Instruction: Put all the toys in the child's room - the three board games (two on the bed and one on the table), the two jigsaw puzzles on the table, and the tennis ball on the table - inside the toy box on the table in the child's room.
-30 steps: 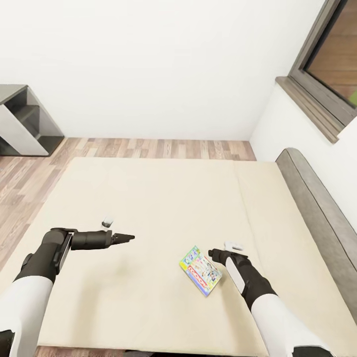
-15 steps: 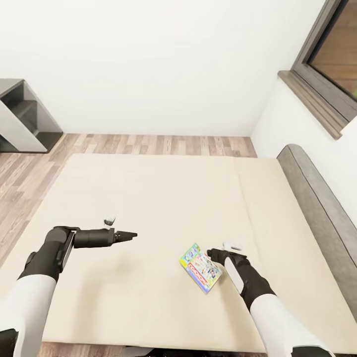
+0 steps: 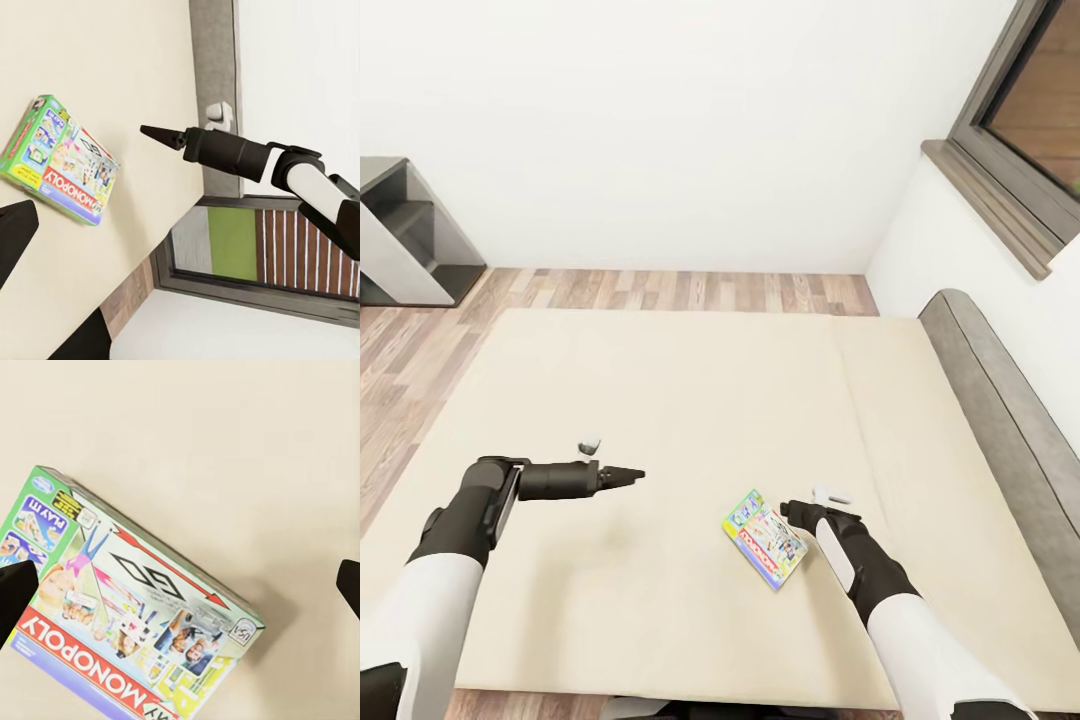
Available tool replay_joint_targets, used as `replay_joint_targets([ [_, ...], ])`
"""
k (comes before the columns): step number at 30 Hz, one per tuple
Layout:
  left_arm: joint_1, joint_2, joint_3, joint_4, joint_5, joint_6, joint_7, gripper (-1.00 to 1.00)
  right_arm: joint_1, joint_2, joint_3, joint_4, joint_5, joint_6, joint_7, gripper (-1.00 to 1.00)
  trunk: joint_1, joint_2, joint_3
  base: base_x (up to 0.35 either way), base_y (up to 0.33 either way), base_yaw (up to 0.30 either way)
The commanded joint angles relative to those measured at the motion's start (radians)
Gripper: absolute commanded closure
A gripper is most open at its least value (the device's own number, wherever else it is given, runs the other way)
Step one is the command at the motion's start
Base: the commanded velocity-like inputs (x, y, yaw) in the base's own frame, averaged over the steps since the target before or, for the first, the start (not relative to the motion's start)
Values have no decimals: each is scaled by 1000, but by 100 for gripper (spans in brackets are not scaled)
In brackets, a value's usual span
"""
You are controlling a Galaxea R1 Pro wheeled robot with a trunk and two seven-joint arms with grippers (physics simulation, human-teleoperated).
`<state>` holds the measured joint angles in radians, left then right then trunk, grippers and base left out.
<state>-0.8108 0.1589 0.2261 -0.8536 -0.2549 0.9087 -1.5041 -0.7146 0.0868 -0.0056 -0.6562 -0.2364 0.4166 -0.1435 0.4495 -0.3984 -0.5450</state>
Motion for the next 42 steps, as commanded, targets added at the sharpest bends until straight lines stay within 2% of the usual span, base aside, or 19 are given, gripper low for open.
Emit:
replay_joint_targets([
  [1, -1, -1, 2, -1, -10, 10, -9, -100, 0, 0, 0, -2, -11, 4, -7, -100, 1, -2, -1, 0, 0, 0],
  [11, -1, -3, 3, -1, -10, 10, -8, -100, 0, 1, 2, -1, -10, -50, -4, -100, 1, -2, -4, 0, 0, 0],
  [42, -1, -2, 4, -2, -10, 10, -7, -100, 0, 2, -1, 9, -8, -55, -7, -100, 1, -2, -54, 0, 0, 0],
])
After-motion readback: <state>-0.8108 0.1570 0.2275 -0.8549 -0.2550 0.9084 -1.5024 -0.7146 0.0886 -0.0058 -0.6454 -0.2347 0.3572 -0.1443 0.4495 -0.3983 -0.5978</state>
